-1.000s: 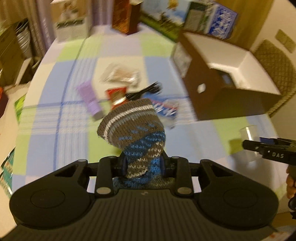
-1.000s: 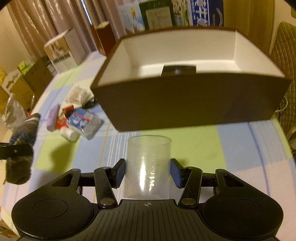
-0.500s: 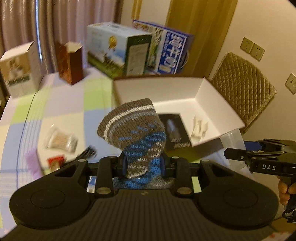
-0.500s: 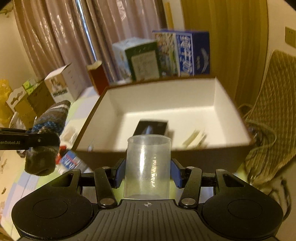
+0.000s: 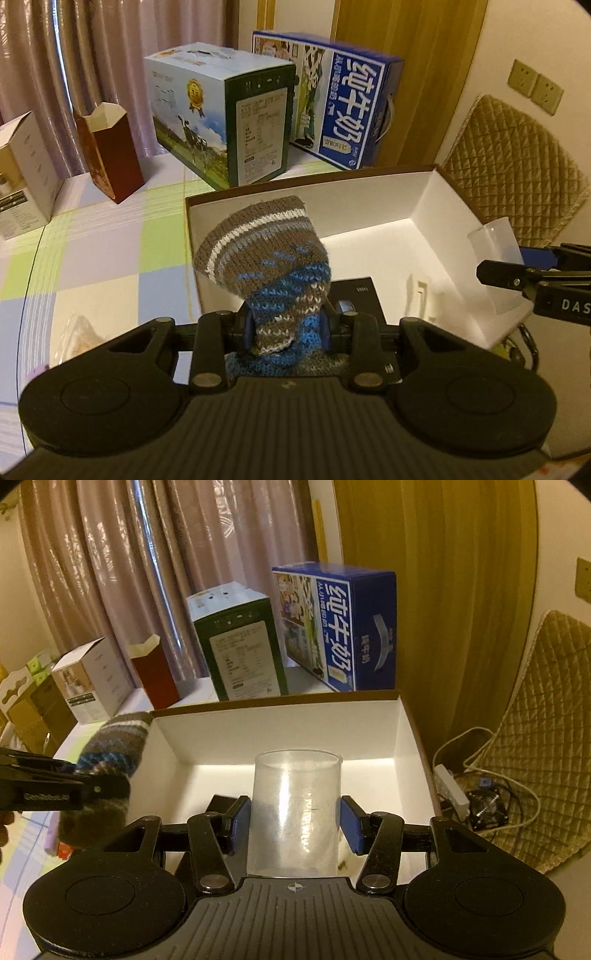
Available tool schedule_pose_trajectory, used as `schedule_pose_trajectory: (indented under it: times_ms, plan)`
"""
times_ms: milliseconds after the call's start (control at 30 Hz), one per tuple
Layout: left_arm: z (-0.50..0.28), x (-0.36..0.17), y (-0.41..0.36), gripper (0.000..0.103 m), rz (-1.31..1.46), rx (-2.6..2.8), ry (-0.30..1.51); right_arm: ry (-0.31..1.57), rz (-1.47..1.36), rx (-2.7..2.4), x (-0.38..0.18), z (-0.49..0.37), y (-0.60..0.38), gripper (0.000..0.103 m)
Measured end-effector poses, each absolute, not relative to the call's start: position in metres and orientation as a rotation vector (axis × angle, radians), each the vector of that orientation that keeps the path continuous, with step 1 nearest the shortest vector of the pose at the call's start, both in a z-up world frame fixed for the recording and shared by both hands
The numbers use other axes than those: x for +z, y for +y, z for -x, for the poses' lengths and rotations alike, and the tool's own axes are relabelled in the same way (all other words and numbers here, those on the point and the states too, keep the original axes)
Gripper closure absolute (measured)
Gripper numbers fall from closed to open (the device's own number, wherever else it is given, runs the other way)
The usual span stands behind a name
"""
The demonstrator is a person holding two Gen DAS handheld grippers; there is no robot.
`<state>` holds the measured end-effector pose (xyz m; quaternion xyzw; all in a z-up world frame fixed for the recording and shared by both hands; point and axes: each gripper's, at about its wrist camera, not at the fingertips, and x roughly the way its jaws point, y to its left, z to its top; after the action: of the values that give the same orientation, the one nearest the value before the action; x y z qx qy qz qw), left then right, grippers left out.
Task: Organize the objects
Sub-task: 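Lift the sock and cup with both tools and carry them toward the brown box, then lower the sock with the left tool while the right tool lowers the cup into the box, opening both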
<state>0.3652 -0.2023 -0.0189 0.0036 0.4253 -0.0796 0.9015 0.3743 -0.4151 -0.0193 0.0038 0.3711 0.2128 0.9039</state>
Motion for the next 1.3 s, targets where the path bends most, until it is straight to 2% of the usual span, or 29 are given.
schedule_pose_trajectory:
  times_ms: [500, 700, 767, 900, 967, 1200, 1300]
  plan:
    - [-0.445, -0.064, -0.220, 0.073, -0.095, -0.133, 0.974, 0.861, -0.030, 0.442, -0.058, -0.442, -0.402, 0.054]
    - [-0.454, -0.073, -0.223, 0.061, -0.121, -0.139, 0.981, 0.890, -0.046, 0.446, -0.069, -0.459, -0.401, 0.054]
    - [-0.455, -0.074, -0.223, 0.048, -0.128, -0.137, 0.984, 0.898, -0.047, 0.448, -0.072, -0.462, -0.399, 0.054]
    - [-0.455, -0.076, -0.223, 0.040, -0.142, -0.137, 0.987, 0.918, -0.044, 0.450, -0.080, -0.468, -0.397, 0.054]
    - [-0.456, -0.076, -0.221, 0.029, -0.135, -0.129, 0.993, 0.929, -0.039, 0.452, -0.084, -0.470, -0.395, 0.054]
    - [-0.458, -0.076, -0.215, 0.026, -0.113, -0.118, 1.000, 0.942, -0.050, 0.456, -0.092, -0.474, -0.392, 0.054]
    - [-0.457, -0.075, -0.213, 0.026, -0.104, -0.120, 1.000, 0.939, -0.044, 0.453, -0.091, -0.474, -0.391, 0.048]
